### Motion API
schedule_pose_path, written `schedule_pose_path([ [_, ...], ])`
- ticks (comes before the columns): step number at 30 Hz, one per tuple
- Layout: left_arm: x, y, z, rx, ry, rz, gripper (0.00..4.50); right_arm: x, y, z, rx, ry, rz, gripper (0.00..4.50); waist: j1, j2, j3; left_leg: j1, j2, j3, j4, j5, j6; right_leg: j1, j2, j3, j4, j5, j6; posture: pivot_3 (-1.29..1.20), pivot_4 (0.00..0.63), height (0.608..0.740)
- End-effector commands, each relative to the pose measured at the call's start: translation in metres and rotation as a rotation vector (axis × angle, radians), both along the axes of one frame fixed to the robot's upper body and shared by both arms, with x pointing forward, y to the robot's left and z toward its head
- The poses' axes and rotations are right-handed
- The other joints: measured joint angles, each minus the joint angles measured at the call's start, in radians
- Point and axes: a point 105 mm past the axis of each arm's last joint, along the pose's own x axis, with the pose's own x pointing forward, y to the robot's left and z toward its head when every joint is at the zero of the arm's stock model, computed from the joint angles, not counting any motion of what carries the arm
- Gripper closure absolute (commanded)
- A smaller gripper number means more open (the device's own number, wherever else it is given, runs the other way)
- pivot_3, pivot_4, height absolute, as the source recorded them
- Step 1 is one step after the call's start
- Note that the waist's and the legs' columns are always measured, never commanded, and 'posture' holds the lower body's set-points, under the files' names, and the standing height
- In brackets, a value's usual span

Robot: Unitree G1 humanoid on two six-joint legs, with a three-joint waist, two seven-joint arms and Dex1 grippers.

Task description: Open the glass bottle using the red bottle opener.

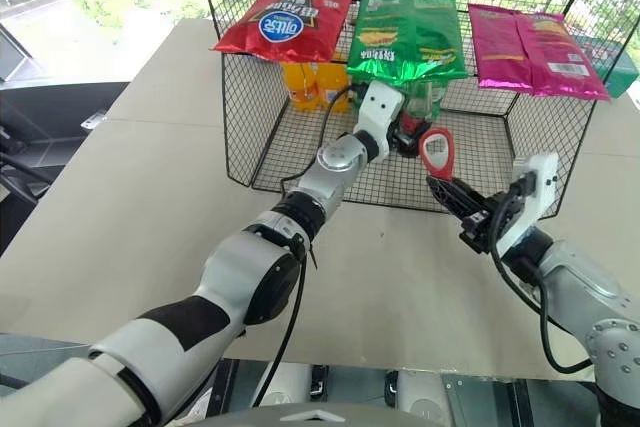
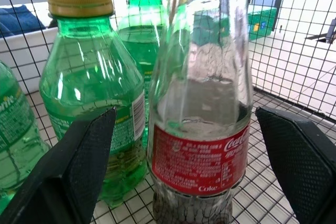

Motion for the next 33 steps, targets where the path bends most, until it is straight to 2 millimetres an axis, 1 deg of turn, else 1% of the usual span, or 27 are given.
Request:
schedule_pose_path([
  [1, -0.002, -0.008, 0.019, -0.011, -0.056, -0.028, 0.1, -0.005, 0.005, 0.009, 0.002, -0.056, -0.003, 4.5, 0.0, 0.0, 0.0, 0.0, 0.0, 0.0, 0.0, 0.0, 0.0, 0.0, 0.0, 0.0, 0.0, 0.0, 0.0, 0.0, 0.15, 0.74],
  [10, 0.0, -0.009, 0.02, -0.01, -0.041, -0.021, 0.1, -0.007, 0.008, 0.007, 0.011, -0.063, -0.018, 4.5, 0.0, 0.0, 0.0, 0.0, 0.0, 0.0, 0.001, 0.0, 0.0, 0.0, 0.0, 0.0, 0.0, 0.0, 0.0, 0.0, 0.15, 0.74],
  [11, 0.0, -0.009, 0.021, -0.009, -0.041, -0.022, 0.34, -0.007, 0.008, 0.007, 0.012, -0.064, -0.019, 4.5, 0.0, 0.0, 0.0, 0.0, 0.0, 0.0, 0.001, 0.0, 0.0, 0.0, 0.0, 0.0, 0.0, 0.0, 0.0, 0.0, 0.15, 0.74],
  [13, 0.0, -0.01, 0.021, -0.009, -0.039, -0.024, 0.97, -0.007, 0.008, 0.007, 0.013, -0.064, -0.021, 4.5, 0.0, 0.0, 0.0, 0.0, 0.0, 0.0, 0.001, 0.0, 0.0, 0.0, 0.0, 0.0, 0.001, 0.0, 0.0, 0.0, 0.15, 0.74],
  [15, 0.0, -0.01, 0.021, -0.01, -0.039, -0.027, 1.96, -0.007, 0.008, 0.007, 0.014, -0.065, -0.023, 4.5, 0.0, 0.0, 0.0, 0.0, 0.0, 0.0, 0.002, 0.0, 0.0, 0.0, 0.0, 0.0, 0.001, 0.0, 0.0, 0.0, 0.15, 0.74],
  [16, 0.0, -0.01, 0.021, -0.009, -0.04, -0.028, 2.19, -0.007, 0.008, 0.007, 0.014, -0.065, -0.023, 4.5, 0.0, 0.0, 0.0, 0.0, 0.0, 0.0, 0.002, 0.0, 0.0, 0.0, 0.0, 0.0, 0.002, 0.0, 0.0, 0.0, 0.15, 0.74],
  [25, 0.0, -0.009, 0.025, -0.009, -0.057, -0.028, 2.19, -0.007, 0.008, 0.006, 0.011, -0.067, -0.024, 4.5, 0.0, 0.0, 0.0, 0.0, 0.0, 0.0, 0.004, 0.0, 0.0, 0.0, 0.0, 0.0, 0.004, 0.0, 0.0, 0.0, 0.15, 0.74],
  [30, -0.006, -0.012, 0.036, -0.042, -0.101, -0.089, 2.19, -0.007, 0.008, 0.006, 0.008, -0.069, -0.027, 4.5, 0.0, 0.0, 0.0, 0.0, 0.0, 0.0, 0.005, 0.0, 0.0, 0.0, 0.0, 0.0, 0.005, 0.0, 0.0, 0.0, 0.15, 0.74],
  [33, -0.01, -0.012, 0.038, -0.043, -0.126, -0.124, 2.19, -0.006, 0.008, 0.006, 0.007, -0.069, -0.028, 4.5, 0.0, 0.0, 0.0, 0.0, 0.0, -0.001, 0.006, 0.0, 0.0, 0.0, 0.0, 0.0, 0.005, 0.0, 0.0, 0.0, 0.15, 0.74],
])
